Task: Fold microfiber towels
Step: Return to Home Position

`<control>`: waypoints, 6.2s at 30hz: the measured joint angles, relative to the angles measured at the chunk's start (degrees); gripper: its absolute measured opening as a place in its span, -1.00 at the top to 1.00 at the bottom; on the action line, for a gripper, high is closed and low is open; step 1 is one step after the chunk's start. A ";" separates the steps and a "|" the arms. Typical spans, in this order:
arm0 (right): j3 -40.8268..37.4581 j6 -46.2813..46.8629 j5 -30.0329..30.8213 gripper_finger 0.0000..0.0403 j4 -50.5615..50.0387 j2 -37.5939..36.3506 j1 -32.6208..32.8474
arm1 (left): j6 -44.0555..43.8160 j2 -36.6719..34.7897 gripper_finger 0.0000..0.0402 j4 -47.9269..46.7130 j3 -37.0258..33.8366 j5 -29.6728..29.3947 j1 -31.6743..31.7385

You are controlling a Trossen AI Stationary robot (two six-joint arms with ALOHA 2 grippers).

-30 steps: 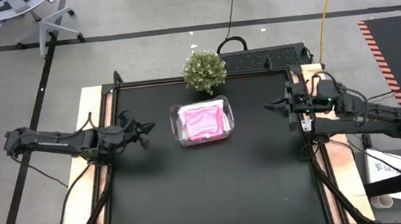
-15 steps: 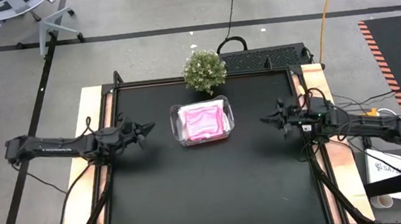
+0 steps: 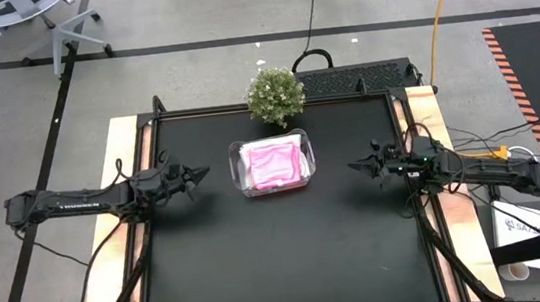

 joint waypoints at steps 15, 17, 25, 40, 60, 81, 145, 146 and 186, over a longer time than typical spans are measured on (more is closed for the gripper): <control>-0.17 -2.95 1.31 1.00 -1.31 0.14 -0.02 | -0.21 0.04 0.91 -0.03 0.00 -0.44 0.00; -0.21 -2.95 1.31 1.00 -1.39 0.16 -0.02 | -0.22 0.04 0.93 -0.03 0.00 -0.45 0.00; -0.26 -2.95 1.27 1.00 -1.32 -0.67 -0.02 | -0.35 -0.85 0.97 -0.19 0.00 -0.46 0.00; -0.31 -2.95 1.24 1.00 0.55 -11.53 0.49 | -0.17 -25.44 0.82 0.05 0.05 -0.51 -0.02; -0.31 -2.95 1.22 1.00 -4.22 -10.79 0.92 | -0.44 -26.40 0.81 2.77 0.02 -0.46 -0.22; -0.31 -2.93 1.55 1.00 -9.23 -9.68 0.92 | -0.46 -26.18 0.81 2.73 0.02 -0.46 -0.22; -0.31 -2.93 1.46 1.00 -9.09 -9.68 0.90 | -0.46 -26.14 0.81 2.72 0.02 -0.46 -0.24; -0.31 -2.94 1.46 1.00 -9.09 -9.68 0.90 | -0.46 -26.14 0.81 2.73 0.02 -0.46 -0.22; -0.31 -2.95 1.46 1.00 -9.07 -9.68 0.91 | -0.46 -26.12 0.81 2.73 0.02 -0.47 -0.24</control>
